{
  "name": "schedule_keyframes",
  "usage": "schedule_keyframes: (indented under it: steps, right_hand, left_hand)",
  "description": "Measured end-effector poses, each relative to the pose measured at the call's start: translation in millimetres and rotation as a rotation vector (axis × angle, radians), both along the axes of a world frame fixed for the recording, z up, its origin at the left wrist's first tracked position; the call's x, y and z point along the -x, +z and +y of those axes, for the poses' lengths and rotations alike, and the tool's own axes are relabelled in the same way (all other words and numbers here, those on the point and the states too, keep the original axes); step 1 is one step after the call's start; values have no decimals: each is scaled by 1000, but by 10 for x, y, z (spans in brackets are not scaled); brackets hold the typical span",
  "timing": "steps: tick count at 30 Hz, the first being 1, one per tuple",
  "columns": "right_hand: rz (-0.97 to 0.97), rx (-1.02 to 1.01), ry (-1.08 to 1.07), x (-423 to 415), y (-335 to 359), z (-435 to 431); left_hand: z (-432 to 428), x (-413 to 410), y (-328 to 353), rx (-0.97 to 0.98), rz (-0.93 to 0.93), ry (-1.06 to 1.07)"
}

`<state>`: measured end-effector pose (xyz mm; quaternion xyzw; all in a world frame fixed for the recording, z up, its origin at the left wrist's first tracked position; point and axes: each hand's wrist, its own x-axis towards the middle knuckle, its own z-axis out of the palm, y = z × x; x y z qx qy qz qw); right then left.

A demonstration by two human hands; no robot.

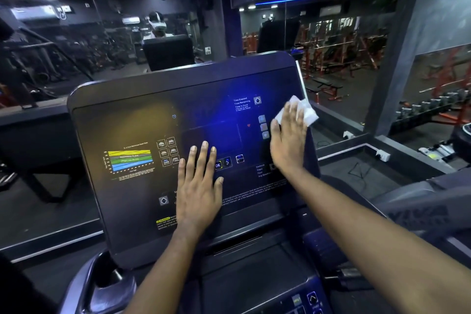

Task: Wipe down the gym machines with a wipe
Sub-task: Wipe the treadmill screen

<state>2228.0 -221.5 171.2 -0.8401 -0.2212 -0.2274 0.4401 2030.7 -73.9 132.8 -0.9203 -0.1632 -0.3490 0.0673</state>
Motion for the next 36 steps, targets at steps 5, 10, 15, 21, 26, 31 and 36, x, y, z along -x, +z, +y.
schedule_keyframes:
  steps: [5, 10, 15, 21, 26, 31, 36]
  right_hand:
    - [-176, 148, 138, 450, -645, -242]
    - [197, -37, -180, 478, -1068, -398]
    - [290, -40, -146, 892, -1071, -112]
    - [404, -75, -214, 726, -1134, -282]
    - [566, -210, -324, 712, -968, -155]
    - [513, -109, -250, 1043, -1157, -1]
    - [684, -251, -408, 675, -840, -177]
  left_hand:
    - [-14, -24, -15, -5, 8, 11]
    - [-8, -15, -19, -11, 26, 17]
    - [-71, -38, -8, 19, 25, 41]
    - [-33, -16, -13, -6, 52, 33]
    - [-16, 1, -10, -15, 60, 36]
    - [15, 39, 6, -29, 49, 7]
    - [142, 171, 12, -32, 45, -98]
